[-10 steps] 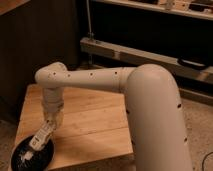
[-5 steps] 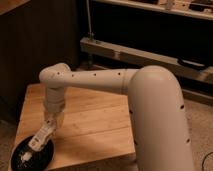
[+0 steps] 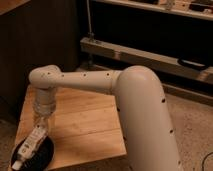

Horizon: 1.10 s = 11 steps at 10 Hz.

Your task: Place the bottle in the ceramic bowl

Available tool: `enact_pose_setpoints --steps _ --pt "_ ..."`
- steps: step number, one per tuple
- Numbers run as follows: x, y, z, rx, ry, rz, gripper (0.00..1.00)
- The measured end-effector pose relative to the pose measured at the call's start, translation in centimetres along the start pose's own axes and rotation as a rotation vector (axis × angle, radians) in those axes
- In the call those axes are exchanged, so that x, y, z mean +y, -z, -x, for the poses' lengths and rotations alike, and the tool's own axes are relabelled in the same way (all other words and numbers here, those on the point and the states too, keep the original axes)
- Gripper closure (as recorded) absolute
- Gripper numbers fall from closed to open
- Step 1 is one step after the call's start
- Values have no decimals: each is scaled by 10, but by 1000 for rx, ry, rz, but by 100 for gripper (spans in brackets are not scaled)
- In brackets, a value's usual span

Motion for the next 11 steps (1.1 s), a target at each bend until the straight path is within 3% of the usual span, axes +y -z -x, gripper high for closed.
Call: enact_pose_setpoints --steps 3,4,9,11 --pt "-2 -2 2 -11 24 25 96" --pt "-1 -1 -1 -9 20 32 81" --pt "4 -3 -9 30 -12 60 31" --pt "5 -3 -11 37 -23 65 20"
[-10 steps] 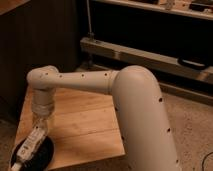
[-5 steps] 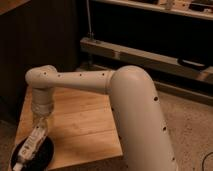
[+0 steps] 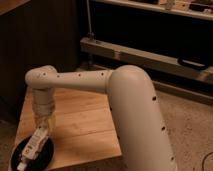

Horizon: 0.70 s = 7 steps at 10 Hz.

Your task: Place the bottle in the ceramic bowl

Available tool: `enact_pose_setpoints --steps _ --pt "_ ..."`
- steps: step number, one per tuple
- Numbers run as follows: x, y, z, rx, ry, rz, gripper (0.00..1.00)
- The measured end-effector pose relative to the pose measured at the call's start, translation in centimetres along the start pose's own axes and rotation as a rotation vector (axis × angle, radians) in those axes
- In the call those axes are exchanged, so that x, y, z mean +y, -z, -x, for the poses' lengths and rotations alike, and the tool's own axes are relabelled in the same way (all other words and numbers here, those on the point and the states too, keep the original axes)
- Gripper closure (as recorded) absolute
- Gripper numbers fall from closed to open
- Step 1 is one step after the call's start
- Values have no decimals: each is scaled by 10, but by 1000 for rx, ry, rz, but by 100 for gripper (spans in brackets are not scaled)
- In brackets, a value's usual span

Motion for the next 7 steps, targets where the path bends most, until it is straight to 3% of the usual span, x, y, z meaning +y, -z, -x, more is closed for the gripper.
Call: enact_pose_setpoints --steps 7 --pt "1 -1 -2 4 -9 4 20"
